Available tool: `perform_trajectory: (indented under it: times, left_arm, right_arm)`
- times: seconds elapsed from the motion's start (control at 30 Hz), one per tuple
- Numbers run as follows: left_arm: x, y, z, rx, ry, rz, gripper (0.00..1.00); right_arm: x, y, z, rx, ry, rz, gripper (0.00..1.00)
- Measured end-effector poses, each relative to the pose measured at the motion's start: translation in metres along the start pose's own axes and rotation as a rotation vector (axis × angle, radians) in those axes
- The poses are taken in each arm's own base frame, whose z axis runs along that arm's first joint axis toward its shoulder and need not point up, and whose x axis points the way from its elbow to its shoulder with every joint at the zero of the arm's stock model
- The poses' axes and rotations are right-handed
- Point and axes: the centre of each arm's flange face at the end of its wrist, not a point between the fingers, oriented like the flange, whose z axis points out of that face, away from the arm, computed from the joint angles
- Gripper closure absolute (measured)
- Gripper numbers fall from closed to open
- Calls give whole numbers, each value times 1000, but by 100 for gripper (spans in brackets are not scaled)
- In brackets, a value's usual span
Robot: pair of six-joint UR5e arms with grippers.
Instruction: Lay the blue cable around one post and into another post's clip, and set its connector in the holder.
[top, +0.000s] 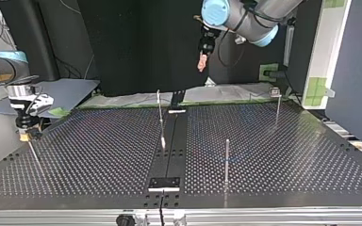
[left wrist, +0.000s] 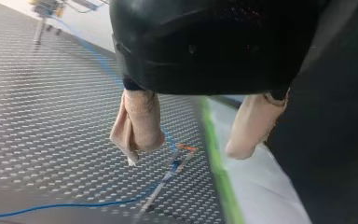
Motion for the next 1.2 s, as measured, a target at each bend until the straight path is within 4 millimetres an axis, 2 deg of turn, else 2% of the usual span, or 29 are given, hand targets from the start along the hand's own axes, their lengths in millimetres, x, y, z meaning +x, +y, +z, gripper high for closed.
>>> perform_trajectory:
  times: [0.2, 0.37, 0.7, 0.87, 1.2]
  left_arm:
    - [42, 1, -3, -40, 45, 18, 0]
    - [65, 8, 3, -74, 65, 0, 0]
    - [75, 15, 43, -115, 26, -27, 0]
    - [77, 20, 52, -134, 1, -33, 0]
    - [67, 16, 65, -81, -89, -39, 0]
  right_arm:
    - [0, 0, 0, 0, 0, 0, 0]
    - [0, 0, 0, 0, 0, 0, 0]
    - [0, 0, 0, 0, 0, 0, 0]
    - [0, 0, 0, 0, 0, 0, 0]
    - [0, 0, 0, 0, 0, 0, 0]
